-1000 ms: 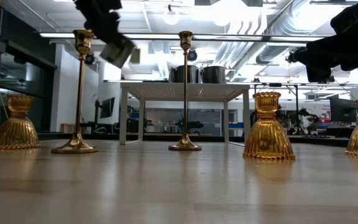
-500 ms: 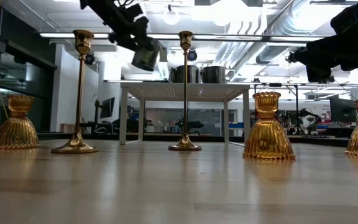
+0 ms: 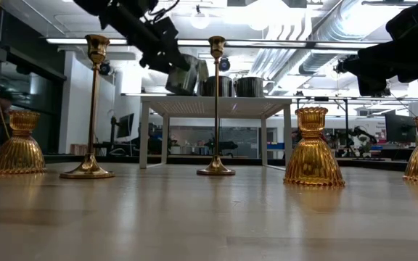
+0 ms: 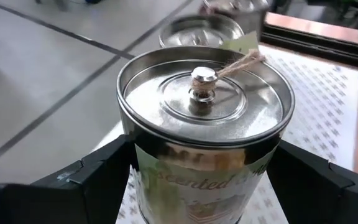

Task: Pick & Place candle stick holders
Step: Put the silver scented candle aligned with the other silver scented candles on the shelf

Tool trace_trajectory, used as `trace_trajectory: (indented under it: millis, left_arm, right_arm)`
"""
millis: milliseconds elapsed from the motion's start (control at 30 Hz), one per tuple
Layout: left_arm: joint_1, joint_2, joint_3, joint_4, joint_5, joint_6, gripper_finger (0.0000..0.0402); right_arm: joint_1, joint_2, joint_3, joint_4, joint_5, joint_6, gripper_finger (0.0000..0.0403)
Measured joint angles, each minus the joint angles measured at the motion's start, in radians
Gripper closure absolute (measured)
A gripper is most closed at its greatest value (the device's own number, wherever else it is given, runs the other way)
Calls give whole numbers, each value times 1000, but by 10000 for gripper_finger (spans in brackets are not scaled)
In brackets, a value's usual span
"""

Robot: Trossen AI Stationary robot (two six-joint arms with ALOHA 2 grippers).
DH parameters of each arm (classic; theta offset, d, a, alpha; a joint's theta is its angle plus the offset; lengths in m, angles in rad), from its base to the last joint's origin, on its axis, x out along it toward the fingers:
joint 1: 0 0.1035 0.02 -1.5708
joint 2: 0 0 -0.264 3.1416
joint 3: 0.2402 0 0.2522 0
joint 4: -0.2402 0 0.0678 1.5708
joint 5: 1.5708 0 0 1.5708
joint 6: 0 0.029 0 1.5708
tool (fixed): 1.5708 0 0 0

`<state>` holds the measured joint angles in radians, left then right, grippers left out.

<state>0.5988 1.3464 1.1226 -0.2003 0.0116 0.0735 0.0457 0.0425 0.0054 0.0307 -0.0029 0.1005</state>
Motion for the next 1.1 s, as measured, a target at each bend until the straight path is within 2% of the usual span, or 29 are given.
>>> trace_trajectory:
  millis: [300, 400, 633, 1100]
  left_arm:
    - [107, -14, -101, 132, 144, -4, 77]
    - [146, -13, -136, 221, 195, -16, 80]
    - [175, 2, -212, 360, 263, -26, 79]
    - [174, 103, -224, 488, 265, 27, 79]
  right_arm:
    - [0, 0, 0, 0, 0, 0, 238]
    - [0, 0, 0, 0, 0, 0, 238]
    - [0, 0, 0, 0, 0, 0, 238]
    - [0, 0, 0, 0, 0, 0, 238]
